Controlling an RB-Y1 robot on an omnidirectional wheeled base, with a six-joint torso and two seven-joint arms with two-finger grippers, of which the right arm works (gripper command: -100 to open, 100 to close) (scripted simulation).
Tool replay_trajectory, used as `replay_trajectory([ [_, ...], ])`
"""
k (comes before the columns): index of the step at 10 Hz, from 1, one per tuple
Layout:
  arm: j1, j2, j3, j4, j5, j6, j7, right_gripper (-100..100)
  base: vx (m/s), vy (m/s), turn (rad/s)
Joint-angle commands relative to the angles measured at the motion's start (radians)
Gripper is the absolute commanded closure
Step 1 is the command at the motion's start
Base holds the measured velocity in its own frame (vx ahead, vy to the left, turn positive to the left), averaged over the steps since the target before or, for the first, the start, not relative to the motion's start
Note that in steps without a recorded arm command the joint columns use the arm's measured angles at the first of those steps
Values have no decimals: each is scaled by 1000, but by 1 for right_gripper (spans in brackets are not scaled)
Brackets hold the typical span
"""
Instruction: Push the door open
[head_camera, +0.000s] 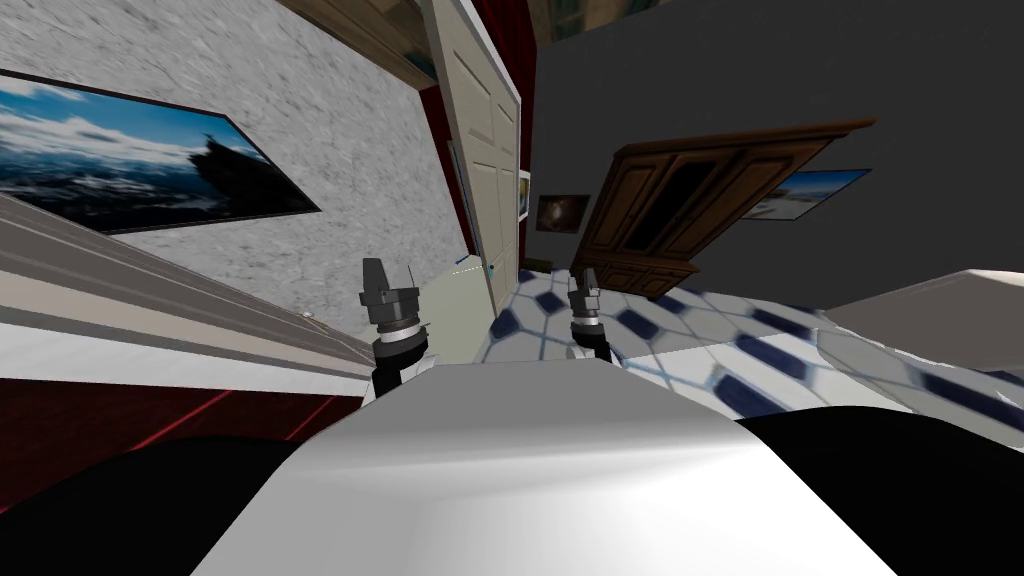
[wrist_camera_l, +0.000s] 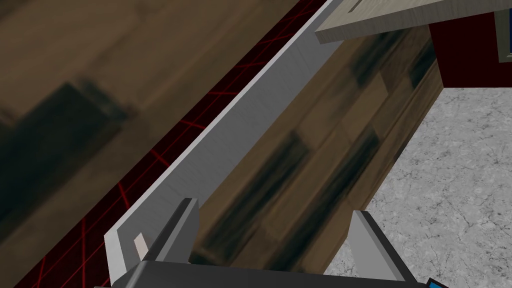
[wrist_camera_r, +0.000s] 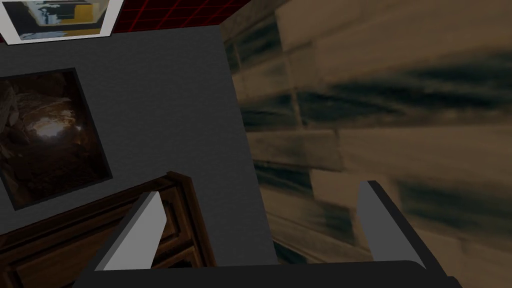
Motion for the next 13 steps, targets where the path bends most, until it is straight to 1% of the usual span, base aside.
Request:
replay_trajectory([
  [1,-21,-9,38,37,-2,-3,-8,-100,193,-8,18],
  [3,-34,-14,62,64,-3,-9,-13,-100,141,-16,8],
  [4,-50,-19,89,95,-4,-15,-19,-100,124,-19,10],
  [5,-58,-22,103,111,-4,-18,-22,-100,139,-16,14],
  [6,-73,-27,130,142,-5,-24,-28,-100,150,-8,13],
  [7,-81,-30,144,158,-6,-27,-31,-100,143,-21,8],
  [8,-98,-36,174,192,-7,-34,-37,-100,139,-29,13],
  [13,-142,-49,250,278,-10,-50,-53,-100,117,-13,10],
])
